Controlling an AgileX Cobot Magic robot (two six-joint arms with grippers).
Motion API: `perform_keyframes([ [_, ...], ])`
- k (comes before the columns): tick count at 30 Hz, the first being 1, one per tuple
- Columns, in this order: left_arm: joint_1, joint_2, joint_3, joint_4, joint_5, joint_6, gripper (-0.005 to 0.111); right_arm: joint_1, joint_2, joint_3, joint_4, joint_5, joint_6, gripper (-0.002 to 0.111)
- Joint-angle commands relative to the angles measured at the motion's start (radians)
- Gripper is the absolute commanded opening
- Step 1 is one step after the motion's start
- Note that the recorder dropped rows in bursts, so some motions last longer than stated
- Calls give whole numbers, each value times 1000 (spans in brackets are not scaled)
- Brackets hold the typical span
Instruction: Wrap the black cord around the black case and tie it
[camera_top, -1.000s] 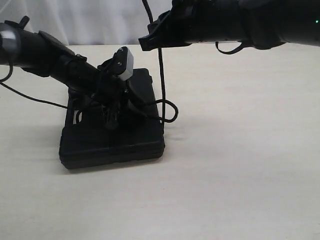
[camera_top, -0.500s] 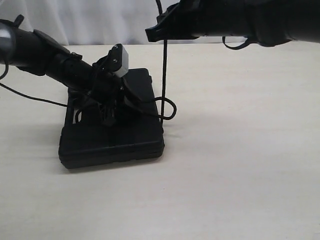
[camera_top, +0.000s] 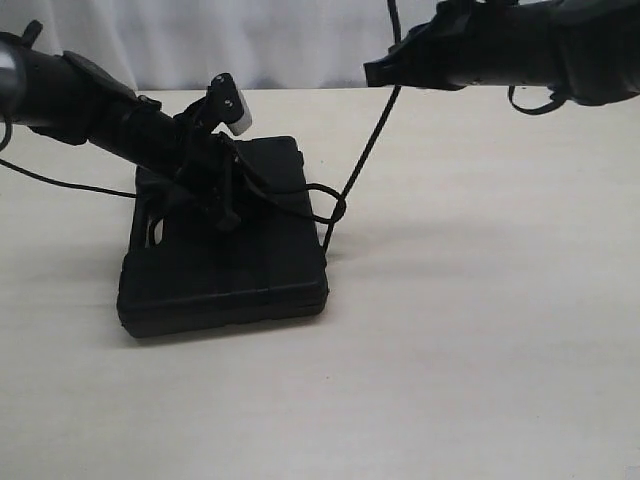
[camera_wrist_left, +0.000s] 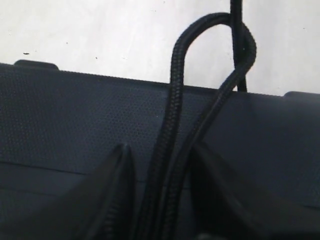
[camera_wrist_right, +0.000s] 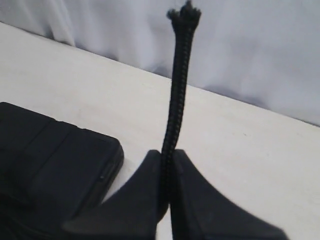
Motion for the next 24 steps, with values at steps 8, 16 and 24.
perform_keyframes([
  [8,5,6,7,62,-6,-10,38,-69,-10,82,4,-28,18,4],
  [16,5,6,7,62,-2,-10,38,-77,-3,156,9,-215,29,23],
  [24,5,2,7,62,23,-10,38,-81,-3,158,9,-185,63,70],
])
